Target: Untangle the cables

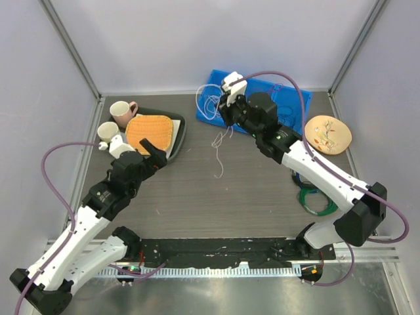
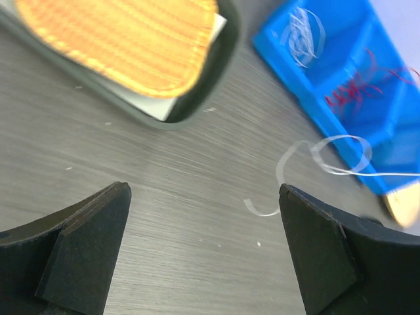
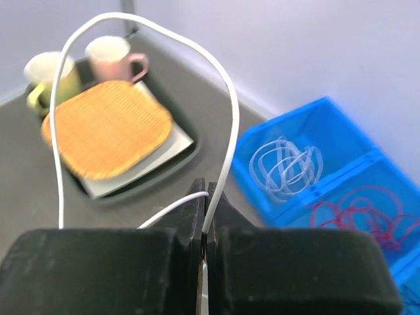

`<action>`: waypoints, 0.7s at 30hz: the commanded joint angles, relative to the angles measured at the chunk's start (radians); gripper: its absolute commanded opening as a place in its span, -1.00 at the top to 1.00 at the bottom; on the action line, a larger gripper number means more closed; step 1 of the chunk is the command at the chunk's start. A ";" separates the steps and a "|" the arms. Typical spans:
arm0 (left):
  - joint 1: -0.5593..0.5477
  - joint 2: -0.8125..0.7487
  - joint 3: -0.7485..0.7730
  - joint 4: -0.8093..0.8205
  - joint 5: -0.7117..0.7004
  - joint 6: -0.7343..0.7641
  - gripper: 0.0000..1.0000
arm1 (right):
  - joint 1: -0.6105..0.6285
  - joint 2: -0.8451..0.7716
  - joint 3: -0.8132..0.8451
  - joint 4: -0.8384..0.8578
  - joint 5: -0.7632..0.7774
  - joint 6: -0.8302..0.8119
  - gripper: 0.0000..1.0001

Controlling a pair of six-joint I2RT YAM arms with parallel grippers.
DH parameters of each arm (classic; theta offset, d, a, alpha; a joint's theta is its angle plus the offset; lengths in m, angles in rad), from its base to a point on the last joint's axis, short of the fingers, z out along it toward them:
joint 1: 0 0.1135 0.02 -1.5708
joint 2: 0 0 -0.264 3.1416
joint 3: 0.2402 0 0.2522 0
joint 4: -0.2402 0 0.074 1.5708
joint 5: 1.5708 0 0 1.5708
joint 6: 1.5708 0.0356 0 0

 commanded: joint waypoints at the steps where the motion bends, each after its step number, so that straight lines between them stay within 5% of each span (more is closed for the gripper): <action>1: -0.002 -0.024 -0.079 -0.054 -0.250 -0.144 -0.99 | -0.020 0.067 0.126 0.232 0.217 0.017 0.99; 8: 0.001 0.058 -0.137 -0.011 -0.245 -0.117 -0.99 | -0.073 0.310 0.393 0.343 0.302 -0.043 0.99; 21: 0.002 0.157 -0.136 0.032 -0.212 -0.048 -1.00 | -0.181 0.890 1.050 0.285 0.396 -0.173 0.99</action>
